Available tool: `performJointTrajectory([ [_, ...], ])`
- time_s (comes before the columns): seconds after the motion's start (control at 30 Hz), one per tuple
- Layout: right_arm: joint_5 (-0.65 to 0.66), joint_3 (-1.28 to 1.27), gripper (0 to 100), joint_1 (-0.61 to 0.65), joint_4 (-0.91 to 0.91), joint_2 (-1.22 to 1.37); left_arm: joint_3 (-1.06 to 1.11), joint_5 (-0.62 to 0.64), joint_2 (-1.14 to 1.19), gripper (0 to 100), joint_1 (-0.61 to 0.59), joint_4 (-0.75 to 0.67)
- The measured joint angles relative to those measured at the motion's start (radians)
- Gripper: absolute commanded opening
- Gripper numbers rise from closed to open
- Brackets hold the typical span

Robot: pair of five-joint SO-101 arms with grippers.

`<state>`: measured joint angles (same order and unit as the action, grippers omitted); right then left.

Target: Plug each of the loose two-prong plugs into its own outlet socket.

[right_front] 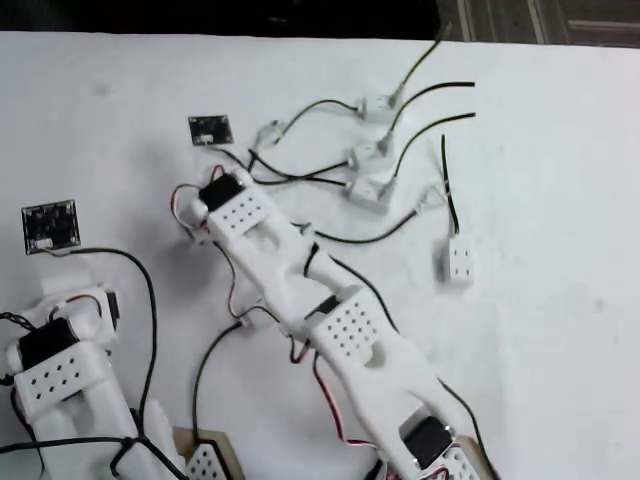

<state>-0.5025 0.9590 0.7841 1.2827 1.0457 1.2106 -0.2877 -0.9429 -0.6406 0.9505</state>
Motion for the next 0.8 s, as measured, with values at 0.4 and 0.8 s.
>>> performJointTrajectory([
  [0.4,0.006,0.264,1.7,0.000,0.287,0.063,0.000,0.000,0.000,11,0.000,0.000],
  [0.8,0.304,0.615,1.7,-0.020,0.436,0.063,0.000,0.000,0.000,11,0.000,0.000],
])
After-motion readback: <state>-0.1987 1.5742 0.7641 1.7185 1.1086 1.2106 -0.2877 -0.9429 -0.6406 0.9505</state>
